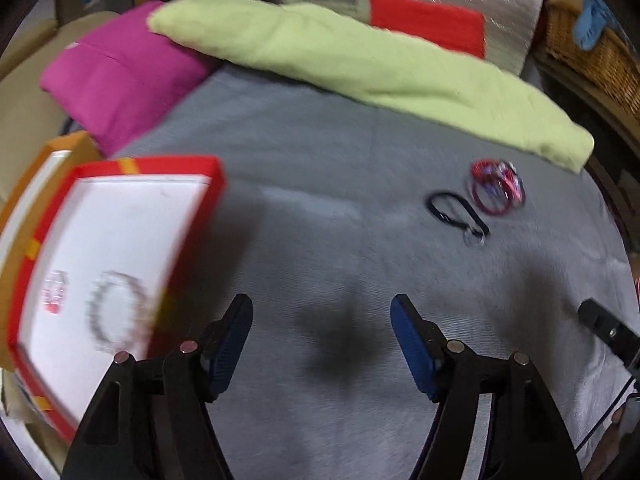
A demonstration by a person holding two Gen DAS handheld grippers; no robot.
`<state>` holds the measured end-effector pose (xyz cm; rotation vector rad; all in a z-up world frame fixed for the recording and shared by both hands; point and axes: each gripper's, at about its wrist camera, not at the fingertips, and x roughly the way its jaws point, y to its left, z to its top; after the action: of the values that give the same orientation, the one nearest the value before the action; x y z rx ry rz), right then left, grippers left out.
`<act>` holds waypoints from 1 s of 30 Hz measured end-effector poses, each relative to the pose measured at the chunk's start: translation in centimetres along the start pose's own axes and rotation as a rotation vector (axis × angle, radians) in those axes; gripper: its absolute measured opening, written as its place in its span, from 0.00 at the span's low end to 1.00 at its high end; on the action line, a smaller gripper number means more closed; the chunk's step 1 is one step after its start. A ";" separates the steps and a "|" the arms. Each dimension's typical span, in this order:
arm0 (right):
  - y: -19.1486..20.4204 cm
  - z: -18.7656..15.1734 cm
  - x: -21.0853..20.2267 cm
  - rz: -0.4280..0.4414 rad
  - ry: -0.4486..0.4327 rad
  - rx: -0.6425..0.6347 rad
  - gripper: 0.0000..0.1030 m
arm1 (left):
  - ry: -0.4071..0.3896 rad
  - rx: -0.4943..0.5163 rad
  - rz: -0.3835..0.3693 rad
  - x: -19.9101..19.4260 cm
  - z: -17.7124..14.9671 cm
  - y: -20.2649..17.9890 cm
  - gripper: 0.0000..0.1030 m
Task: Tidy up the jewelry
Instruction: 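Grasp the dark red hair band with the right gripper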
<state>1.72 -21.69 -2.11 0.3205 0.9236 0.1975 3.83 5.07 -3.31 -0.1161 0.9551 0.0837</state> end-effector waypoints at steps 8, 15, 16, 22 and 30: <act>0.3 -0.3 1.3 0.050 0.026 0.019 0.81 | 0.012 -0.080 -0.033 1.8 -0.4 0.3 0.70; 1.7 3.1 3.4 0.117 0.058 0.038 0.64 | 0.011 -0.110 -0.089 1.1 -0.6 0.5 0.70; 1.8 3.7 4.0 0.117 0.068 0.050 0.62 | 0.011 -0.107 -0.092 1.1 -0.6 0.8 0.70; 2.9 7.5 8.2 0.050 0.115 0.078 0.50 | 0.007 -0.118 -0.106 0.8 -0.7 1.0 0.70; 3.5 8.5 10.7 0.012 0.147 0.069 0.12 | 0.005 -0.088 -0.106 0.9 -0.7 0.2 0.70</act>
<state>14.80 -16.72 -4.15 0.3794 1.0757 0.2022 3.75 5.23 -4.45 -0.2474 0.9486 0.0278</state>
